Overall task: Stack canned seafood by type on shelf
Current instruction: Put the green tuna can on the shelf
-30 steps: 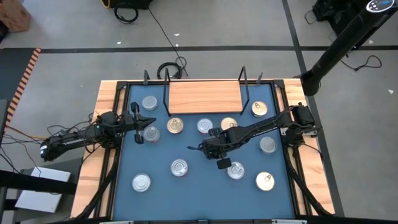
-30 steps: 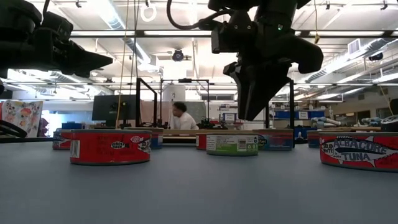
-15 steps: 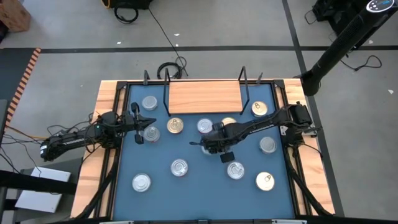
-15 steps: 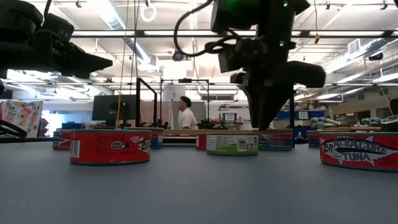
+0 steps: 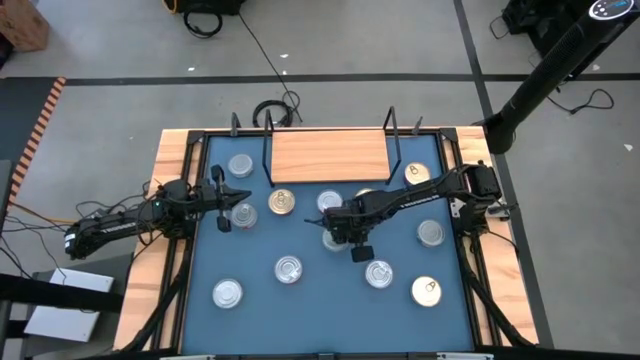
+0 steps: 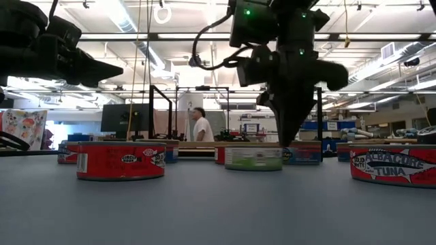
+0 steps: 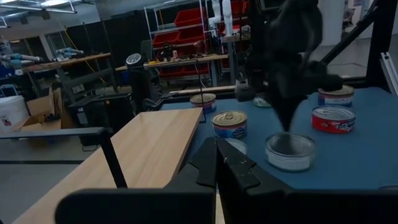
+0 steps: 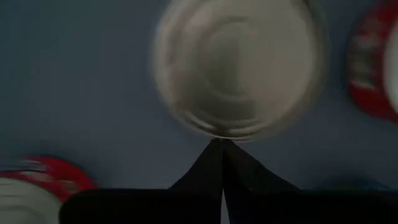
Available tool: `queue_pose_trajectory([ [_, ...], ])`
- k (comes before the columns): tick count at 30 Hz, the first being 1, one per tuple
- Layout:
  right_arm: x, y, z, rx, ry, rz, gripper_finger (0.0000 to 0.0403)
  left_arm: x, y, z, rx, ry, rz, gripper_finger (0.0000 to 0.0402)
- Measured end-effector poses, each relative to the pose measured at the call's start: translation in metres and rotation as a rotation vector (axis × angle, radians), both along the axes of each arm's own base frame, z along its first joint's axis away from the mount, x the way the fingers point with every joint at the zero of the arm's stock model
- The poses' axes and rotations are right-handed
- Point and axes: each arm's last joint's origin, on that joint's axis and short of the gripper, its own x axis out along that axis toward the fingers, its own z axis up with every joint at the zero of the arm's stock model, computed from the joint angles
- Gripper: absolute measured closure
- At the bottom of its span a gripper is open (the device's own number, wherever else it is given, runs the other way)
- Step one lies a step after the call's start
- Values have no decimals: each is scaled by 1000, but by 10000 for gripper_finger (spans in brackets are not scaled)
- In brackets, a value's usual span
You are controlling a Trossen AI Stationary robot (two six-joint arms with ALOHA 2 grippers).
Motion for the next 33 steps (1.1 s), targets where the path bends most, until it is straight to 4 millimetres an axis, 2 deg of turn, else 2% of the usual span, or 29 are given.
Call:
queue_pose_trajectory([
  [3,0,11,3,-3,-13,53,388,0,0,0,-1,0,0,396],
  [7,2,23,15,-123,-72,117,341,0,0,0,-1,-1,0,396],
  [11,1,31,13,-190,-74,203,291,0,0,0,-1,0,0,396],
  [14,1,33,13,-191,-86,248,274,0,0,0,-3,-1,0,396],
  [18,3,35,12,-201,-113,295,275,0,0,0,-4,-1,0,396],
  [26,8,43,-7,-189,-77,392,301,0,0,0,-4,-1,0,396],
  [33,8,45,-7,-203,-83,398,331,0,0,-1,-4,6,0,396],
])
